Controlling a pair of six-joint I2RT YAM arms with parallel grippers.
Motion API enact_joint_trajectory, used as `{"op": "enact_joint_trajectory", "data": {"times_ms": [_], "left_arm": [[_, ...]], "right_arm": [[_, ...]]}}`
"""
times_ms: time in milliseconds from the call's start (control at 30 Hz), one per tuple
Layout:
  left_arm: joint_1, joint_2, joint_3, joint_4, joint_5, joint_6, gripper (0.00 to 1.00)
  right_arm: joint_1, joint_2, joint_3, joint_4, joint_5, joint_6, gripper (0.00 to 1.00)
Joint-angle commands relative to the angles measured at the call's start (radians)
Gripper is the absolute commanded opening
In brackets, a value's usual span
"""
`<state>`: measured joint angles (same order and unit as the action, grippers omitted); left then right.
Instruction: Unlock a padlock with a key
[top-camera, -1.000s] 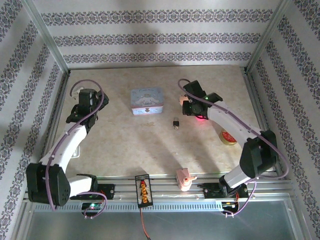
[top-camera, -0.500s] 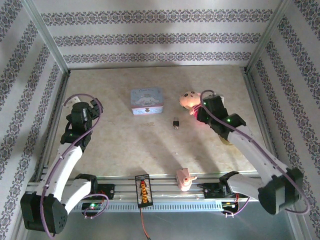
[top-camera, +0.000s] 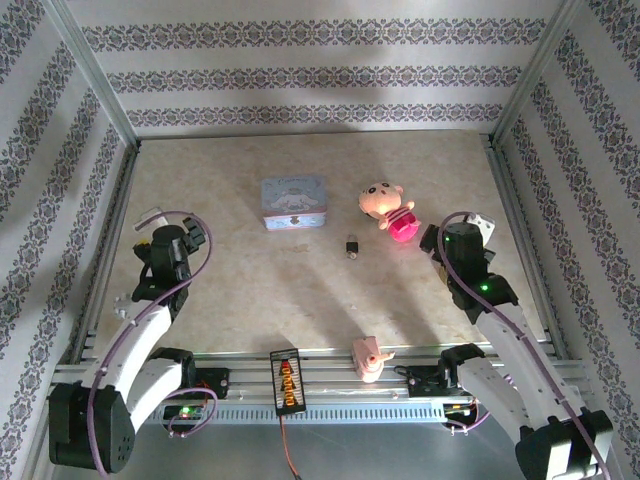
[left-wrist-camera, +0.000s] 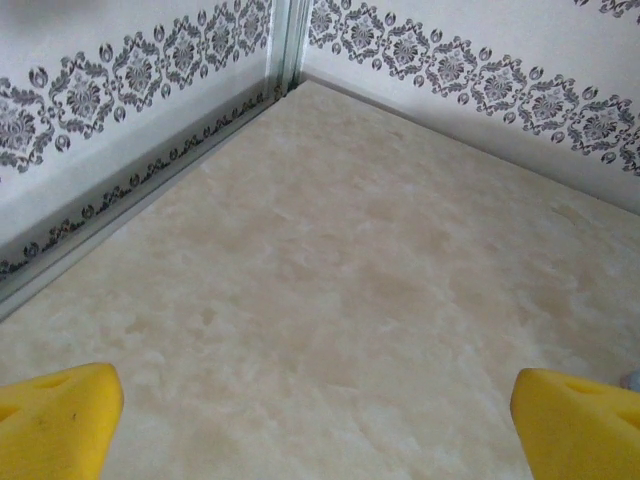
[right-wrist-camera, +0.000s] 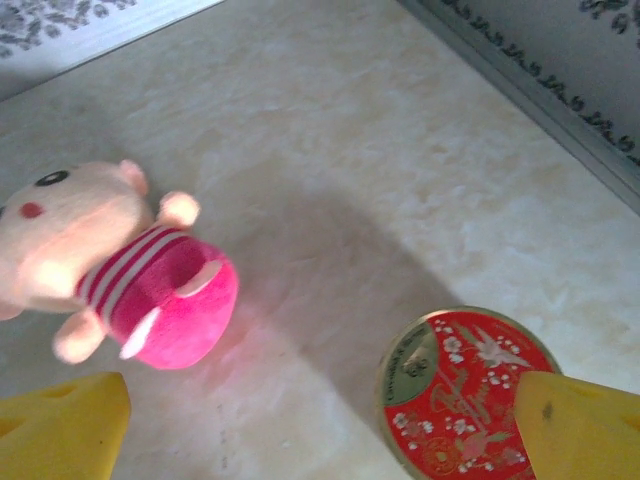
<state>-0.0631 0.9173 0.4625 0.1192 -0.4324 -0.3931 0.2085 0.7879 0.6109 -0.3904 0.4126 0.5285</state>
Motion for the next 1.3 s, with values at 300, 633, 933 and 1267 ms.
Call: {"op": "enact_joint_trajectory", "data": {"times_ms": [300,633,933,1267], "left_arm": [[0.063,0.223,0.037,0.189,0.023,0.151,0.99],[0.105,0.373,0.030,0.361,0.124,0.226,0.99],[0.115,0.458,-0.007,0.519,0.243,0.252,0.99],[0.115,0.575,-0.141,0.863,0.413,0.315,0.99]], "right_arm": [[-0.058,0.077,-0.218,0.550,0.122,-0.159,0.98],[-0.107,0.270,-0.175,0.720,0.054,-0.411,0.98],[-0.110,0.397,-0.213,0.962,0.032,-0.472,0.98],[-0.113,0.415,-0.260,1.078,0.025,-0.497,0.98]]}}
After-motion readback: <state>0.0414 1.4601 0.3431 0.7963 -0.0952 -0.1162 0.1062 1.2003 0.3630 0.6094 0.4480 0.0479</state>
